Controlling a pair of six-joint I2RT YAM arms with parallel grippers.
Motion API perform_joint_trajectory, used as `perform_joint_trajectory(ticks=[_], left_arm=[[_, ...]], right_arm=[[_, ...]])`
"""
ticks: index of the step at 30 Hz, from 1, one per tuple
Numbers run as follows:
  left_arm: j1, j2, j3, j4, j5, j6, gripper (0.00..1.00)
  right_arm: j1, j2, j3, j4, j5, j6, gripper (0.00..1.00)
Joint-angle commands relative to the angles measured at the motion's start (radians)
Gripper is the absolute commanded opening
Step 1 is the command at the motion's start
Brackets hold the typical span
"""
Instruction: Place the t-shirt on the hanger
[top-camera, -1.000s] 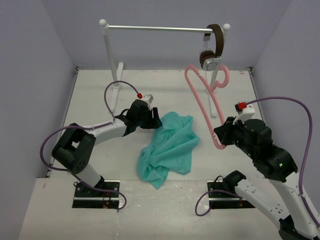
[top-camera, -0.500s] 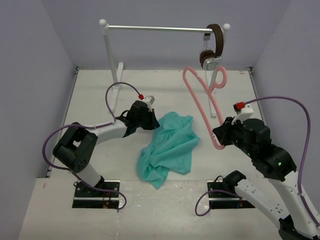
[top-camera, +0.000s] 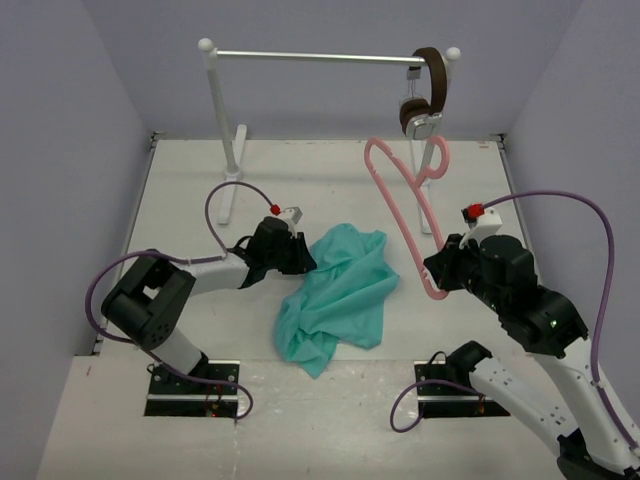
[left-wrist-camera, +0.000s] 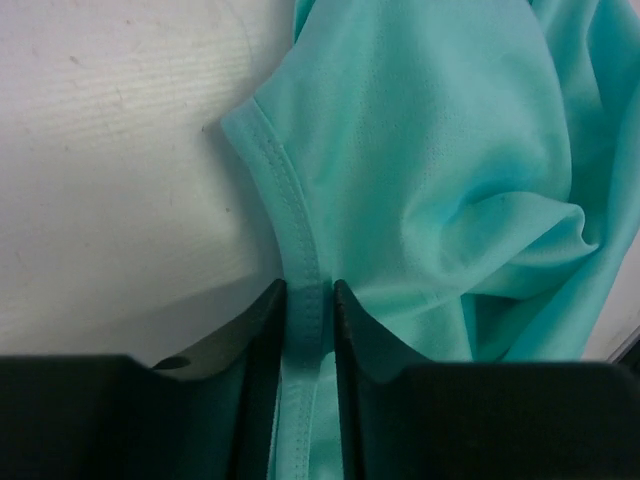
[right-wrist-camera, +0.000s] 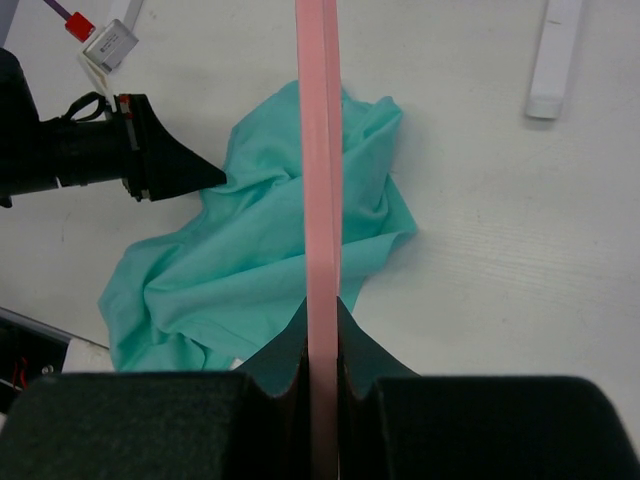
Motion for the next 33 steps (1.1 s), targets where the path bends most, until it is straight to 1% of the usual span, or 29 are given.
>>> perform_joint_trajectory(ticks=[1,3,5,7,13,14,18,20,23,24,29,31,33], left_arm=[[0.006,0.022,-0.030,0.134,0.092,-0.026,0.23],[0.006,0.032,-0.028,0.136,0.105,-0.028,0.18],[0.006,0.030,-0.029,0.140,0.108,-0.026,0.04],[0.006,0.014,-0.029,0.131,0.103,-0.024,0.00],[0.003,-0.073,0.029,0.011,0.041,0.010,0.00],[-0.004,-0.099,0.058,-0.028,0.012,0.022,0.00],[-0.052,-0.137,0.149,-0.102,-0.060,0.050,0.00],[-0.099,-0.135,0.191,-0.121,-0.086,0.054,0.00],[-0.204,-0.091,0.285,-0.131,-0.143,0.052,0.00],[-0.216,-0.073,0.295,-0.131,-0.151,0.048,0.00],[-0.398,0.060,0.396,-0.118,-0.261,0.009,0.00],[-0.462,0.111,0.405,-0.112,-0.319,-0.021,0.04],[-0.525,0.153,0.405,-0.092,-0.362,-0.052,0.12]], right_arm=[[0.001,0.012,0.002,0.059,0.000,-0.004,0.02],[0.002,0.012,0.002,0.060,-0.001,-0.005,0.02],[0.002,0.012,-0.001,0.061,-0.002,-0.005,0.02],[0.002,0.012,-0.003,0.060,0.004,-0.005,0.02],[0.002,0.018,-0.009,0.056,0.002,-0.008,0.02],[0.002,0.018,-0.010,0.053,0.004,-0.008,0.02],[0.001,0.003,-0.010,0.037,0.030,0.010,0.02],[0.002,-0.018,-0.004,0.028,0.043,0.022,0.02],[0.002,-0.038,0.015,-0.007,0.071,0.040,0.02],[0.002,-0.040,0.018,-0.018,0.081,0.044,0.02],[0.002,-0.061,0.053,-0.087,0.175,0.080,0.01],[0.001,-0.072,0.062,-0.104,0.194,0.088,0.00],[0.002,-0.079,0.065,-0.115,0.204,0.093,0.00]])
